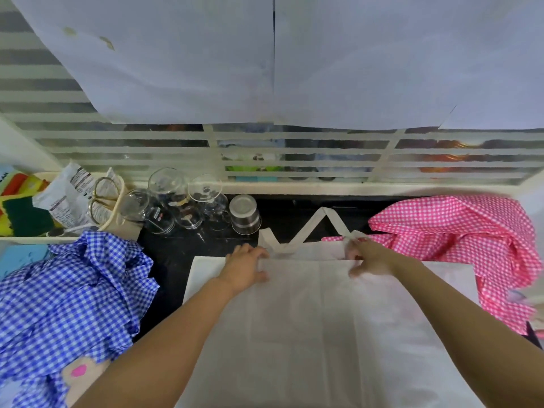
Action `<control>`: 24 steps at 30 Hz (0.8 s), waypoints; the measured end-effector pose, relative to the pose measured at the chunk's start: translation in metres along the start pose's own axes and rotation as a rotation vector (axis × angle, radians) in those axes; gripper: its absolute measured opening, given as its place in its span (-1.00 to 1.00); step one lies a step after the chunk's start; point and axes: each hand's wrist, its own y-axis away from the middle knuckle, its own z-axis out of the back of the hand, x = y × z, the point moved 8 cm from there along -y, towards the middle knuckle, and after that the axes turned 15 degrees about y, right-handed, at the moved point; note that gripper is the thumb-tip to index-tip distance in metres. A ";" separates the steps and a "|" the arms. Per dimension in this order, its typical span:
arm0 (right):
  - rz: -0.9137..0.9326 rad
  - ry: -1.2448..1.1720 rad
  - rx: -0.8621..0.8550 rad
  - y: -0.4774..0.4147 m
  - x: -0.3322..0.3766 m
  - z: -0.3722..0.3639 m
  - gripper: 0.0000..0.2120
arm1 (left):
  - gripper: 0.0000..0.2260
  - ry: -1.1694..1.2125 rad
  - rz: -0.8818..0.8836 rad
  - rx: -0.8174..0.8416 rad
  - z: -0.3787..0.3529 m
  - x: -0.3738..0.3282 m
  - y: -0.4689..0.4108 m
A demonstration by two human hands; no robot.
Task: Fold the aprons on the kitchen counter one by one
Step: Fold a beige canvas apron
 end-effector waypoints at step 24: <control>0.010 0.168 -0.240 -0.039 0.018 0.034 -0.83 | -0.71 -0.014 -0.010 -0.126 0.015 -0.004 -0.041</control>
